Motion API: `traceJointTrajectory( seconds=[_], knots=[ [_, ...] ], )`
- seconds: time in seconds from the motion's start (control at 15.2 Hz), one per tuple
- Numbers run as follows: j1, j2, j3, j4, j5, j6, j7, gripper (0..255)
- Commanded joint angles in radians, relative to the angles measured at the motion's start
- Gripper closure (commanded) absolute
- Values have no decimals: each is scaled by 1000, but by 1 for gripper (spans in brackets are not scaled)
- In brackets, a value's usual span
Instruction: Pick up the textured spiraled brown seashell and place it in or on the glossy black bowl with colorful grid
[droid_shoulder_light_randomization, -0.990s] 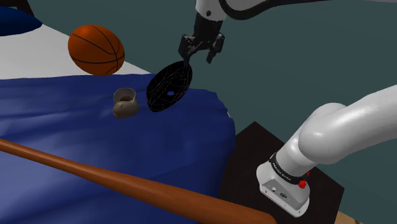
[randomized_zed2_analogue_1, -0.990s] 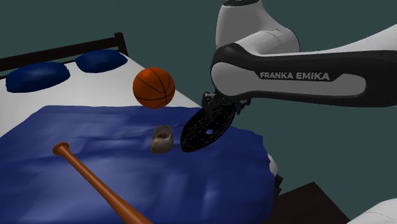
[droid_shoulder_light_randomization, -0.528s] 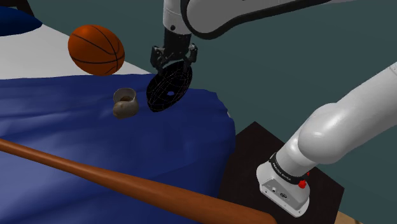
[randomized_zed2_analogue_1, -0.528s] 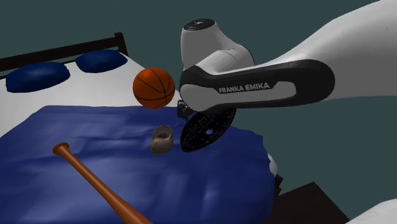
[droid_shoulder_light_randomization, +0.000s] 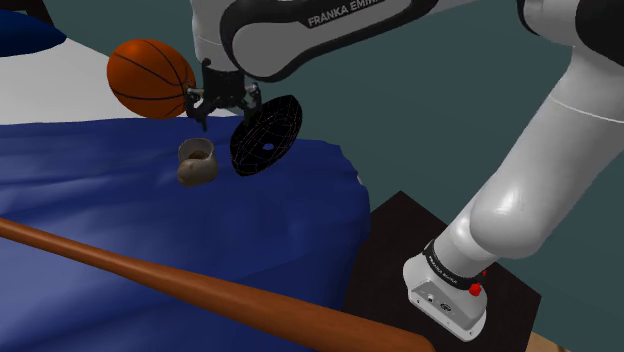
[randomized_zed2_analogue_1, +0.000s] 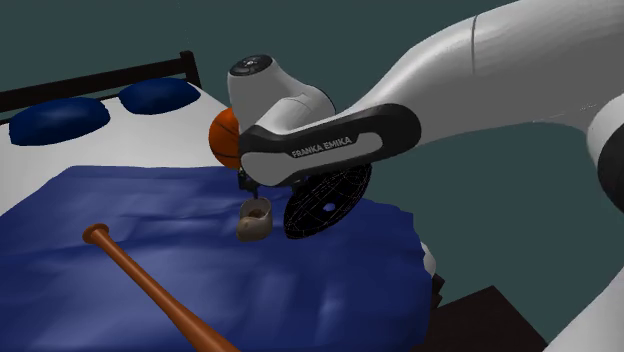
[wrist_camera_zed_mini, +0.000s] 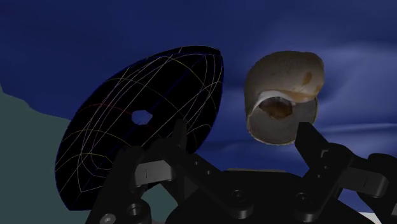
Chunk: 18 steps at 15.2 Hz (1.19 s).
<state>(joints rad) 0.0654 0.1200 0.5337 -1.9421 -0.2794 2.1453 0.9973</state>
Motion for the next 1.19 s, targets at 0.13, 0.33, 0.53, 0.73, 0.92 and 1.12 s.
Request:
traceJointTrajectory(
  seconds=[0.13, 0.33, 0.53, 0.73, 0.92, 1.12],
  knots=[
    [59, 160, -3, 142, -104, -18, 109, 0],
    [120, 289, -21, 278, -171, -47, 171, 0],
    [177, 395, -42, 404, -214, -77, 206, 0],
    [178, 415, -51, 395, -226, -50, 213, 0],
    [179, 436, -59, 388, -238, -24, 220, 0],
    [180, 448, -63, 386, -245, -11, 224, 0]
  ],
)
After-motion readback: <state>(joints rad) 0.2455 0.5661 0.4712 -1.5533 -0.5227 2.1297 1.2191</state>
